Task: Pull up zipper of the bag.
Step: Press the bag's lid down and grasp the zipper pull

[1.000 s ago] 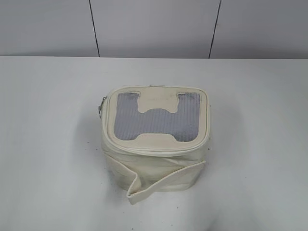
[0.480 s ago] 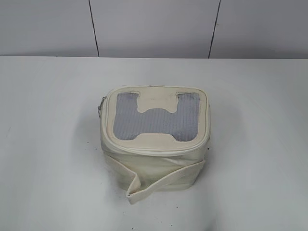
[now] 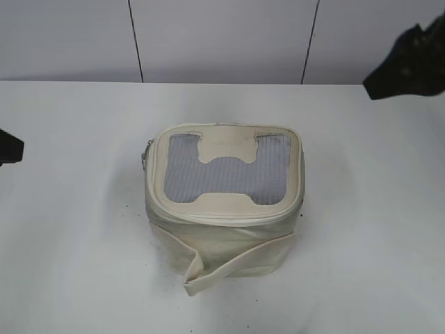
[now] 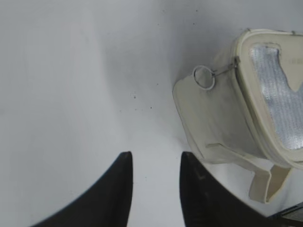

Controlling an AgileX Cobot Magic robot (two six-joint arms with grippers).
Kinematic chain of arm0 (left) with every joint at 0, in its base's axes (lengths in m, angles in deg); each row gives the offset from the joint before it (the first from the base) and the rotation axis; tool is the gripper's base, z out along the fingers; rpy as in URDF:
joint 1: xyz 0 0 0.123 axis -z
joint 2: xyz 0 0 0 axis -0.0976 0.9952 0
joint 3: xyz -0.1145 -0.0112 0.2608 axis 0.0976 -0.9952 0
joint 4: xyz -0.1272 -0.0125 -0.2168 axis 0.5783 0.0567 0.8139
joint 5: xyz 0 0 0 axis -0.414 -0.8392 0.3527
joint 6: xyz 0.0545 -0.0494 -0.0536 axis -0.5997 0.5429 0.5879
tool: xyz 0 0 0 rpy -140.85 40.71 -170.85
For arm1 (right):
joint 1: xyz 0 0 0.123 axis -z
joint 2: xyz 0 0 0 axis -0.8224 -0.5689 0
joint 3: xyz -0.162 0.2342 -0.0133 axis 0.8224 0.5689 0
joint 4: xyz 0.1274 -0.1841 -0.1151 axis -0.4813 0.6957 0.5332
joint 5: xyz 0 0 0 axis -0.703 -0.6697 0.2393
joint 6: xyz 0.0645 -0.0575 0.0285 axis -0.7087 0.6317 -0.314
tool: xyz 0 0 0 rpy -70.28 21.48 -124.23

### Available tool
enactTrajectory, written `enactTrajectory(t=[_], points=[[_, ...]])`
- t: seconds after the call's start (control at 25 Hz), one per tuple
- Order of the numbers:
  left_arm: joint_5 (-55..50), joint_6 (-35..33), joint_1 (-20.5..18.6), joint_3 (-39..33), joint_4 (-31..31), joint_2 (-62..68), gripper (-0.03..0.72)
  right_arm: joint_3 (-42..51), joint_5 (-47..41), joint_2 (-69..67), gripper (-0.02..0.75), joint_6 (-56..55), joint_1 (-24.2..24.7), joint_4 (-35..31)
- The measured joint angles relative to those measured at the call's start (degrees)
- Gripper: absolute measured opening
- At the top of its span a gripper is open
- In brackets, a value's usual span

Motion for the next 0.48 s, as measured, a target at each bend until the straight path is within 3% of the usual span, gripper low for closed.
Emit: enactTrajectory(t=[0.28, 0.48], points=[[-6.5, -1.0, 1.0, 12.4, 1.2, 15.7, 0.264, -22.5, -13.5, -21.0, 0.503, 16.2, -0.2, -10.3], [-13.2, -5.4, 2.9, 20.9, 2.9, 24.1, 0.284, -37.2, -23.2, -34.0, 0.501, 22.3, -1.0, -17.7]])
